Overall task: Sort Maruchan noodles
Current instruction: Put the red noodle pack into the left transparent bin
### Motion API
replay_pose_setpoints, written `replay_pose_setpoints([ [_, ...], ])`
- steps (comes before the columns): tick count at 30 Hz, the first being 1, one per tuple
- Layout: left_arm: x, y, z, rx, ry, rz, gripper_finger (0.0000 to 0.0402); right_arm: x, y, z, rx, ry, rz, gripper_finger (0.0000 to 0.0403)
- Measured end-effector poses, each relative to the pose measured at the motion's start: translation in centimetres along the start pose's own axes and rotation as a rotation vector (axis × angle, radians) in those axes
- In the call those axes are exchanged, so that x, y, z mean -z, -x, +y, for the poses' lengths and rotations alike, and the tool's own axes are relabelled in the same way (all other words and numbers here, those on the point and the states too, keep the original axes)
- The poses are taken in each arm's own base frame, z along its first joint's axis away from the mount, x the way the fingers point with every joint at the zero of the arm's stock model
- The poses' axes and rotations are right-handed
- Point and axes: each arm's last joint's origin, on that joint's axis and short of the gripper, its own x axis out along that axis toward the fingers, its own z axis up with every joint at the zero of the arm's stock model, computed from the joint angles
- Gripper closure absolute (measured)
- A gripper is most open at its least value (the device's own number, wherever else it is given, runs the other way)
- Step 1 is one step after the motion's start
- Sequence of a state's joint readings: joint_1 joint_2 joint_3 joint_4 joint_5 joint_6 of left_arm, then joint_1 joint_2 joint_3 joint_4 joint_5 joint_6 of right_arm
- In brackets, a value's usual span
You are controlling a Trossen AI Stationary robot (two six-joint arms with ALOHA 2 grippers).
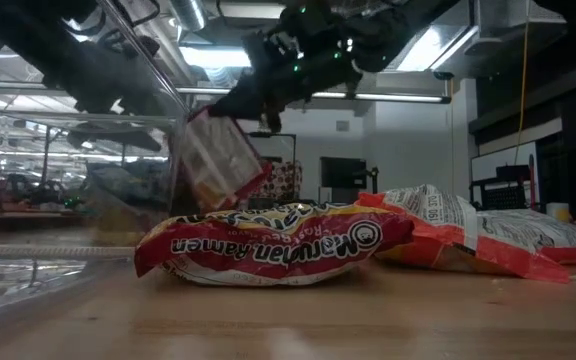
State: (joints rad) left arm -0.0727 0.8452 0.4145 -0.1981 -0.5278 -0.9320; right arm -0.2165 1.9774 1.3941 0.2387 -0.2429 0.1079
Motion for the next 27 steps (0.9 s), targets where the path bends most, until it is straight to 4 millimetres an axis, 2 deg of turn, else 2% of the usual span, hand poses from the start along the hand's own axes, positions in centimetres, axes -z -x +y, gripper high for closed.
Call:
replay_pose_setpoints([
  [9, -0.5, 0.0, -0.7, 0.068, -0.073, -0.050, 0.0223, -4.2, 3.9, 1.4, 0.018, 0.079, -0.078, 0.0403],
  [15, -1.0, 0.2, -1.1, 0.064, -0.034, -0.141, 0.0223, -6.0, 5.7, 2.7, -0.009, 0.113, -0.134, 0.0403],
  [19, -1.8, 0.5, -2.1, 0.160, -0.016, -0.214, 0.0223, -6.7, 6.4, 3.2, -0.016, 0.133, -0.161, 0.0403],
  [27, -2.5, 0.8, -2.9, 0.252, 0.064, -0.265, 0.0223, -7.0, 6.7, 3.3, -0.017, 0.138, -0.174, 0.0403],
])
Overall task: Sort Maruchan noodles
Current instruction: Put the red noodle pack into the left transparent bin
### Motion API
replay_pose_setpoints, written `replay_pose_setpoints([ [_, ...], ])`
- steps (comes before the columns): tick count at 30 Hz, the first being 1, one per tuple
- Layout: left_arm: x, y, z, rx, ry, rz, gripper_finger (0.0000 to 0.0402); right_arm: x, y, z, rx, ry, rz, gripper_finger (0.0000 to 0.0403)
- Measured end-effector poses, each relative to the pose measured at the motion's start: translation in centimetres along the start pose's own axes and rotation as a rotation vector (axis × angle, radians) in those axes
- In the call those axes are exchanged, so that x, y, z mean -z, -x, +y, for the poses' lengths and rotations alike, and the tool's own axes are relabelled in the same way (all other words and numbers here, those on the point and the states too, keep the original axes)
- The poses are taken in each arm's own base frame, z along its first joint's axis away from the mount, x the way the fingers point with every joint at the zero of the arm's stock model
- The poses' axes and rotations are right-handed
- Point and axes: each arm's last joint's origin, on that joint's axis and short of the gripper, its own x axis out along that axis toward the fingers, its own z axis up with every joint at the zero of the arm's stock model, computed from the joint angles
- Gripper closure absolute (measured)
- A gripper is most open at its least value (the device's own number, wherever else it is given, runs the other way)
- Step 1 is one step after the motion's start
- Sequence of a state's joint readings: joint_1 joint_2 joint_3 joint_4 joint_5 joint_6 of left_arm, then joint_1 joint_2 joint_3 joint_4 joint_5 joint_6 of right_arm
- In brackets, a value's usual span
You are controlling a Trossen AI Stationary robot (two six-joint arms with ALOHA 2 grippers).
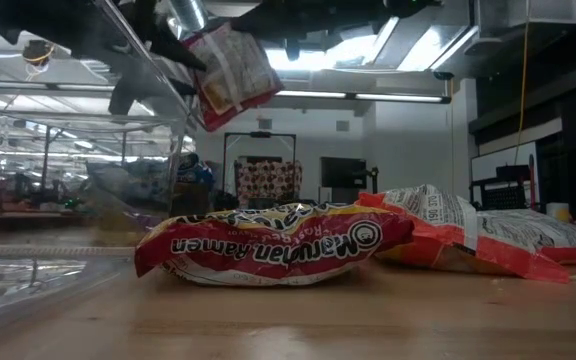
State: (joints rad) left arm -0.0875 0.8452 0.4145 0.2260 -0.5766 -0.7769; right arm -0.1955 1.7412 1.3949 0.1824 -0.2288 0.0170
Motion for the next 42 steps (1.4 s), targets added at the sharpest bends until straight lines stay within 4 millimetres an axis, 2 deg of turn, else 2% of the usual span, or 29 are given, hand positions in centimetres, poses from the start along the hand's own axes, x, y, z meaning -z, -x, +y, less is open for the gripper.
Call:
replay_pose_setpoints([
  [7, 0.0, 0.0, -0.1, 0.016, -0.155, 0.011, 0.0223, -0.3, 0.2, 0.2, -0.037, 0.002, -0.007, 0.0403],
  [11, 0.1, 0.0, 0.0, 0.018, -0.234, 0.014, 0.0223, -1.2, 0.9, 0.4, -0.052, 0.012, -0.039, 0.0403],
  [16, -0.3, -0.1, -0.4, 0.088, -0.262, 0.010, 0.0223, -2.3, 1.8, 0.6, -0.062, 0.034, -0.070, 0.0403],
  [23, -1.2, 0.0, -1.4, 0.232, -0.327, -0.059, 0.0223, -2.8, 2.0, 0.9, -0.126, 0.029, -0.115, 0.0403],
  [34, -0.6, -0.7, -1.6, 0.254, -0.451, -0.057, 0.0223, -3.0, 1.8, 2.3, -0.193, 0.009, -0.128, 0.0403],
  [42, 0.0, -1.2, -1.6, 0.265, -0.467, -0.024, 0.0223, -3.3, 1.9, 2.6, -0.230, -0.010, -0.156, 0.0403],
])
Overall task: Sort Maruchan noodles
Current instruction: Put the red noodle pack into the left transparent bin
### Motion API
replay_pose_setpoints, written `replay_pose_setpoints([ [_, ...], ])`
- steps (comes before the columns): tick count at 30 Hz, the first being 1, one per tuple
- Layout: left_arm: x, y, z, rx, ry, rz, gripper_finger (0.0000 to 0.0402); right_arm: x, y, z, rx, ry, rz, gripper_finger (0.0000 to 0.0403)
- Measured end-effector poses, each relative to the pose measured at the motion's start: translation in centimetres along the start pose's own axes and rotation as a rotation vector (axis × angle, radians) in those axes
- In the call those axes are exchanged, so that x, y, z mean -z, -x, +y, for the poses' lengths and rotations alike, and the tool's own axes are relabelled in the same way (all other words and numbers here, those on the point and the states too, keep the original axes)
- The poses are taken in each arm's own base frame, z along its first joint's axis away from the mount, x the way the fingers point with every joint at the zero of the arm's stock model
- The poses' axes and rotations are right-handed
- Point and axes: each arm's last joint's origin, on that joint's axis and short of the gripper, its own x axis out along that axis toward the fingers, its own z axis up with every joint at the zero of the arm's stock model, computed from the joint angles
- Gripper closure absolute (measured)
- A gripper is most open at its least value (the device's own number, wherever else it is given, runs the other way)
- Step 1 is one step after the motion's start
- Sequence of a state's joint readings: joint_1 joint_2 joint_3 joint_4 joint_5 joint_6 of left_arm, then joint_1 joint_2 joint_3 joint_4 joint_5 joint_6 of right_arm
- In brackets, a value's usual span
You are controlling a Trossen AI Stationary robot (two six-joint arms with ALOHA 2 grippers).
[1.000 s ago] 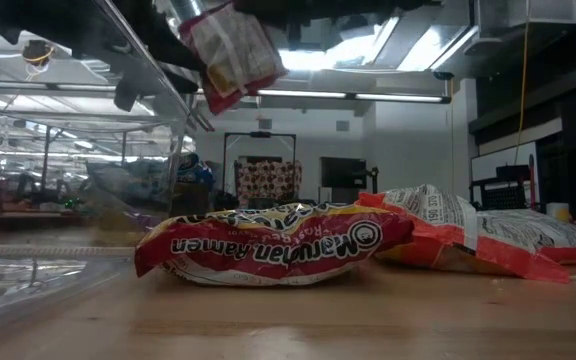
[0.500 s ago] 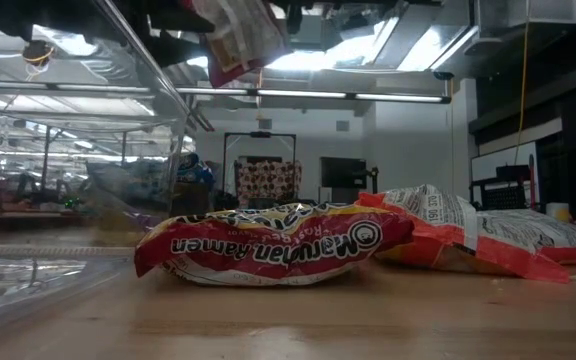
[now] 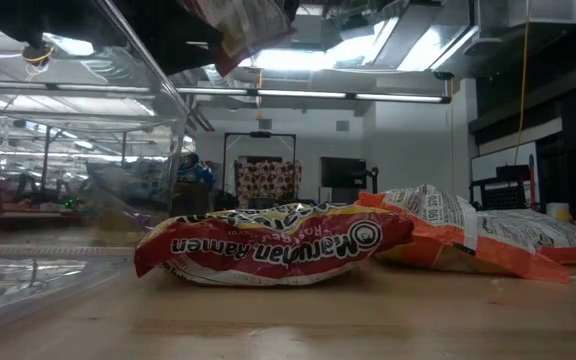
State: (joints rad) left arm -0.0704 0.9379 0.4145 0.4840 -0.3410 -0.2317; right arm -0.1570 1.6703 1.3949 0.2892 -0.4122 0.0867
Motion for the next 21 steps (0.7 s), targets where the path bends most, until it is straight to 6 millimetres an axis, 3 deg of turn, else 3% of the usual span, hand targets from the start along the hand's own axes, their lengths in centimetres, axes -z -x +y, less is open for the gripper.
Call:
replay_pose_setpoints([
  [12, -1.4, 0.1, -0.4, 0.064, -0.020, -0.133, 0.0223, -0.1, 0.0, 0.0, 0.013, -0.013, -0.005, 0.0403],
  [21, -0.9, -0.9, -0.7, 0.095, -0.005, -0.150, 0.0223, -0.1, 0.0, 0.0, 0.016, -0.012, -0.009, 0.0403],
])
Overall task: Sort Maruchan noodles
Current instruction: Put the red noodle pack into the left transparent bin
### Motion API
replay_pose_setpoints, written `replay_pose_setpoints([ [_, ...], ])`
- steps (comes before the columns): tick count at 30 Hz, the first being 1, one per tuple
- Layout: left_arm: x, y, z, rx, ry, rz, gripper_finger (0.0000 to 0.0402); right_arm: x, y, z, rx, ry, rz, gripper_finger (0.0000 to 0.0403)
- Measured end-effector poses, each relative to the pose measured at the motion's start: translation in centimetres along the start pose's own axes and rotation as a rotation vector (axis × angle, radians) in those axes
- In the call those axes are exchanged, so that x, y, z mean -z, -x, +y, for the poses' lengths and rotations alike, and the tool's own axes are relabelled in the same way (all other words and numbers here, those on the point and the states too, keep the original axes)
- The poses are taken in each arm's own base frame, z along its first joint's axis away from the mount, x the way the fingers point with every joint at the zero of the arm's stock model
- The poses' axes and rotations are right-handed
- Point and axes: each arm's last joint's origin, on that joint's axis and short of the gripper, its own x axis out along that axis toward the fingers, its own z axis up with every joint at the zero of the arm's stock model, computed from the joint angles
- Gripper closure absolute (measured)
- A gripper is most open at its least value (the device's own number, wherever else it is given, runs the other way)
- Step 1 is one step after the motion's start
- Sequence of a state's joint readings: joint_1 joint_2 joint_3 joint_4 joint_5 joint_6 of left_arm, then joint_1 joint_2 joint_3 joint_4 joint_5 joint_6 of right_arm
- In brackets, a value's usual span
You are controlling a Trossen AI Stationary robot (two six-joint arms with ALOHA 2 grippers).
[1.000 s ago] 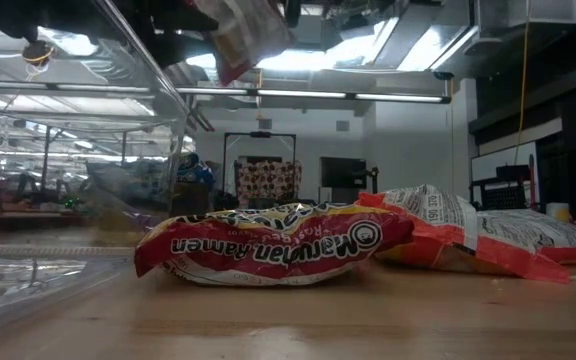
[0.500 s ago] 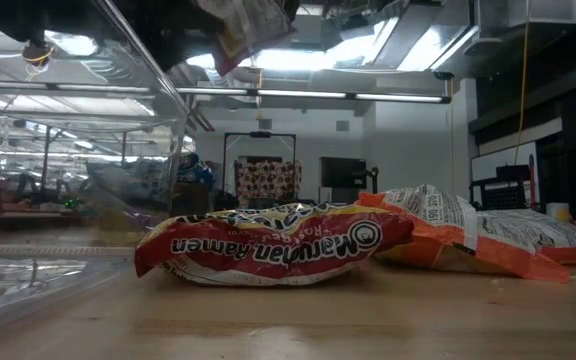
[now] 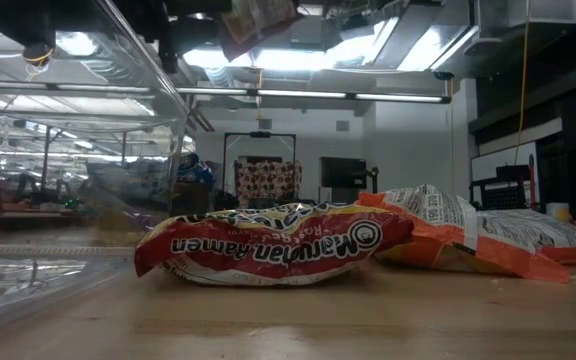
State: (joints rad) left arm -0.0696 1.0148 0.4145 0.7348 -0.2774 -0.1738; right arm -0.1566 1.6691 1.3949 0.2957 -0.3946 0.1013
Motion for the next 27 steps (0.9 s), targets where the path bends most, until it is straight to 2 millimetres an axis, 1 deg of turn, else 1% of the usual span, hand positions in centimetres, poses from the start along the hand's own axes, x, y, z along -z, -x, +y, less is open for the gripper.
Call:
replay_pose_setpoints([
  [3, 0.3, -0.3, 0.0, -0.023, 0.002, -0.009, 0.0225, 0.1, 0.0, 0.0, -0.008, -0.004, 0.008, 0.0403],
  [6, 0.5, -0.5, 0.0, -0.029, -0.006, -0.007, 0.0239, 0.3, 0.0, 0.0, -0.006, -0.015, 0.028, 0.0403],
  [15, 0.5, -0.5, 0.1, -0.047, -0.024, -0.007, 0.0331, 0.4, 0.0, 0.0, -0.004, -0.020, 0.041, 0.0403],
  [18, 0.6, -0.5, 0.0, -0.045, -0.019, -0.006, 0.0348, 0.4, 0.0, 0.0, -0.011, 0.009, 0.041, 0.0398],
  [20, 0.6, -0.5, -0.1, -0.039, 0.005, -0.005, 0.0350, 0.4, 0.1, 0.1, -0.041, 0.039, 0.043, 0.0385],
  [22, 0.6, -0.4, -0.3, -0.029, 0.031, -0.004, 0.0352, 0.0, 0.6, -0.1, -0.055, 0.056, 0.055, 0.0362],
  [27, 0.8, -0.2, -1.0, -0.004, 0.086, 0.007, 0.0354, -1.7, 2.7, 0.2, -0.015, 0.092, 0.083, 0.0274],
])
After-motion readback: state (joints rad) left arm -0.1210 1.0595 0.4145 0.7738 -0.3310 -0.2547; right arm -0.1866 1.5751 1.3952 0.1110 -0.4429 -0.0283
